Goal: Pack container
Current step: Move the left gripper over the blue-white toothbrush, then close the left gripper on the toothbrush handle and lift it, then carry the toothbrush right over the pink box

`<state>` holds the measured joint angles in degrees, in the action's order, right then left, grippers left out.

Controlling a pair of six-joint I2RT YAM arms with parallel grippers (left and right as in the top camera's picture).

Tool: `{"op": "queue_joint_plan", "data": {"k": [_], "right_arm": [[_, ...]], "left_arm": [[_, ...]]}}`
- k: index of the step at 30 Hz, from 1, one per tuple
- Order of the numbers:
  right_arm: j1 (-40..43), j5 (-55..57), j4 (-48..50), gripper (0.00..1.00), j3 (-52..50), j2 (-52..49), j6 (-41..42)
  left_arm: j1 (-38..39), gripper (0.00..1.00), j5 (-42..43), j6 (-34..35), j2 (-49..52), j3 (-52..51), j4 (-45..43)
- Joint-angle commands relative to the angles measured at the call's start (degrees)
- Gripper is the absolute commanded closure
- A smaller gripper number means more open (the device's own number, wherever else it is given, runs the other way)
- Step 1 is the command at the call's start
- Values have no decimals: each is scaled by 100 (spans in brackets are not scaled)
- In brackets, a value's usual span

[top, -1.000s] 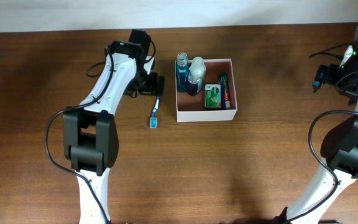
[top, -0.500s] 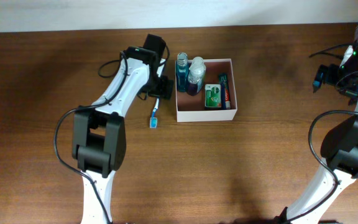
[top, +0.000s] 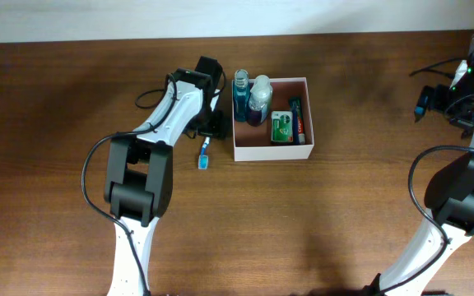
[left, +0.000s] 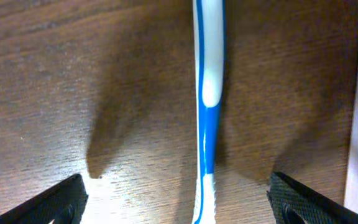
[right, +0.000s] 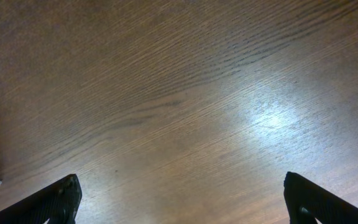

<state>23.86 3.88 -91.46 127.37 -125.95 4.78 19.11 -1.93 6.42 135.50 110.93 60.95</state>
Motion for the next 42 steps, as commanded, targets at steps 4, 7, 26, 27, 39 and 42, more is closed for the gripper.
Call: {"op": "queue_joint_plan", "data": {"k": [4,7,26,27,39,42], "right_arm": [[-20,70,0,1,-33,205,59],[-20,72,0,1,-33,205,59],[-20,72,0,1,-33,205,59],[-20,70,0,1,-33,205,59],[-20,72,0,1,-33,205,59],[-20,70,0,1,-33,205,59]], "left_arm": [[-26,6,157,-48,225,-33,-94],[-26,7,173,-46,367,-33,-83],[-251,99,173,105,431,133,44],[-271,99,173,103,431,223,116],[-619,99,175,304,426,3464,1849],[-625,99,175,321,409,4782,2251]]}}
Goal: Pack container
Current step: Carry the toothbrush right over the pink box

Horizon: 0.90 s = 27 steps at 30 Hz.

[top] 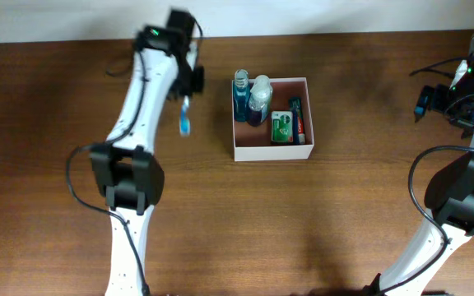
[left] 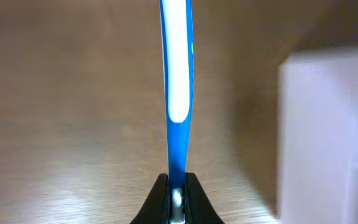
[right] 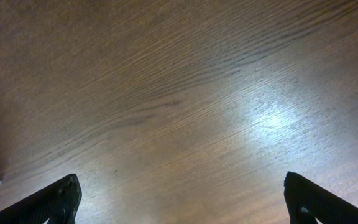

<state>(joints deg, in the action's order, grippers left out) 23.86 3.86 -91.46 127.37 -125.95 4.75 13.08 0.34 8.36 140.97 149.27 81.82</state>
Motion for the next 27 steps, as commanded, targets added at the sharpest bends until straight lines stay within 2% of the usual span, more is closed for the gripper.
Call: {"op": "queue_joint_plan", "data": {"k": [1,5,6,10,17,22,27], "right_arm": [[-20,74,0,1,-33,205,61],[-20,74,0,1,-33,205,61],[-20,72,0,1,-33,205,61],[-20,74,0,1,-33,205,61],[-20,74,0,1,-33,205,61],[-20,72,0,1,-33,205,61],[-22,72,0,1,-33,205,61]], "left_arm": [[4,99,-52,129,-151,1392,264],[278,99,68,433,-214,2968,601],[382,99,142,455,-275,3062,586],[1014,99,160,850,-640,3029,481],[2157,99,111,1665,-640,2804,166],[2601,99,-437,2048,-640,2350,-199],[2677,99,-568,2308,-636,1495,-678]]}}
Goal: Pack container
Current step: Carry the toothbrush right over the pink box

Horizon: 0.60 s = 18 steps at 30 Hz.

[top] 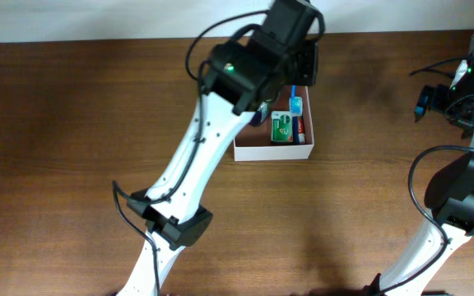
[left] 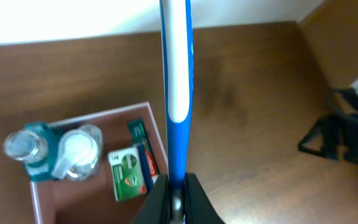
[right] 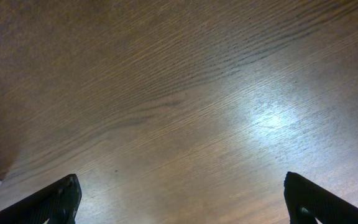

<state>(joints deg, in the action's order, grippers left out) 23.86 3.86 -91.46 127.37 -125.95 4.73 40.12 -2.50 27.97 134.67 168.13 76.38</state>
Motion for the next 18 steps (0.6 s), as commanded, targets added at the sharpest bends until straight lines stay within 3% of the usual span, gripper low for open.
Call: {"op": "queue_joint_plan", "data": {"k": [1,7,18], "right_arm": [[-20,74,0,2,-33,205,63],[-20,74,0,1,-33,205,63],[-20,74,0,1,-33,205,63]], "left_arm": [[-37,99,-297,396,-4,-570,-232],[-52,99,-293,505,-2,-1676,-938],[-39,99,-271,505,4,-2815,-2020]]}}
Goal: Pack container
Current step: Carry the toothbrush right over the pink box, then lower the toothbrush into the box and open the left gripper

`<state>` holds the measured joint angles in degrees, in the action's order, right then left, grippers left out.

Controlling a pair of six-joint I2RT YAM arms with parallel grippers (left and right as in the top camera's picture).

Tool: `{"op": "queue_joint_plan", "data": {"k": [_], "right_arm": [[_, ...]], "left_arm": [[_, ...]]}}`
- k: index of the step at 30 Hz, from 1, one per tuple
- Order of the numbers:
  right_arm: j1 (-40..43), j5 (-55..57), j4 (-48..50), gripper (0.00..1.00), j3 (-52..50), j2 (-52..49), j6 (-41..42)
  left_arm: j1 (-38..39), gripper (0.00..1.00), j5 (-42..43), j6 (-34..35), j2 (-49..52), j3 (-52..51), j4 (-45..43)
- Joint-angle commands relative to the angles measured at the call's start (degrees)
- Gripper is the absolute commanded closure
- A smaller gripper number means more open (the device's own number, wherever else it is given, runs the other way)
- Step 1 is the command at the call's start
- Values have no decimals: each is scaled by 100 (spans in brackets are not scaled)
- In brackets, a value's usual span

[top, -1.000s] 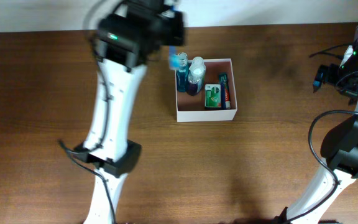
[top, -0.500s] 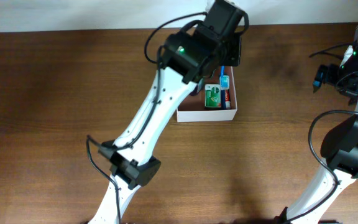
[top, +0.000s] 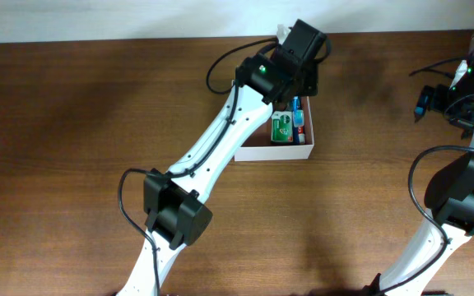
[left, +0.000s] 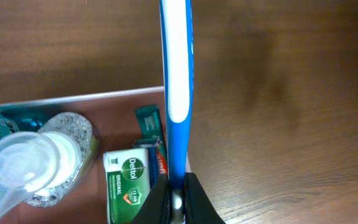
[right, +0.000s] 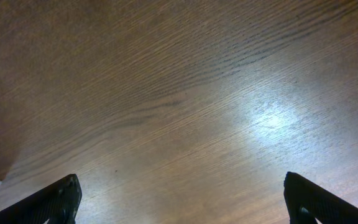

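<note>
My left gripper (left: 177,198) is shut on a blue and white toothbrush (left: 176,81), held over the right side of the white box (top: 274,150). In the box lie a green Detol soap pack (left: 125,185), a toothpaste tube (left: 151,127), a clear pump bottle (left: 39,155) and a teal bottle. From overhead the left arm covers the box's back part, and the toothbrush (top: 297,113) shows above the toothpaste. My right gripper (right: 179,199) is open over bare wood at the far right, far from the box.
The brown wooden table (top: 72,123) stretches around the box. A white wall edge (top: 97,18) runs along the back. The right arm's base and cables (top: 447,94) sit at the right edge.
My left gripper, still shut on the toothbrush, has come lower and closer over the box's right side. The right arm has not moved.
The toothbrush lay on the table left of the box, between my open left fingers. Then my left gripper was shut on it, lifted at the back left. Later it was high above the box, and now it is low over the box's right side.
</note>
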<state>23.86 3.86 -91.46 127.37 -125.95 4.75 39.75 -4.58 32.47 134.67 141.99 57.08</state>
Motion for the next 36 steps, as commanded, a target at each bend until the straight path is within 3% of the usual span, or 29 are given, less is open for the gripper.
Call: {"op": "queue_joint_plan", "data": {"k": [1,20,30,36], "right_arm": [[-20,74,0,1,-33,205,61],[-20,74,0,1,-33,205,61],[-22,72,0,1,-33,205,61],[-20,74,0,1,-33,205,61]], "left_arm": [[-4,99,-63,55,11,-264,-109],[-2,96,-85,52,42,-1237,-750],[2,72,-83,48,42,-1266,-730],[0,69,-61,-76,39,-1257,-737]]}}
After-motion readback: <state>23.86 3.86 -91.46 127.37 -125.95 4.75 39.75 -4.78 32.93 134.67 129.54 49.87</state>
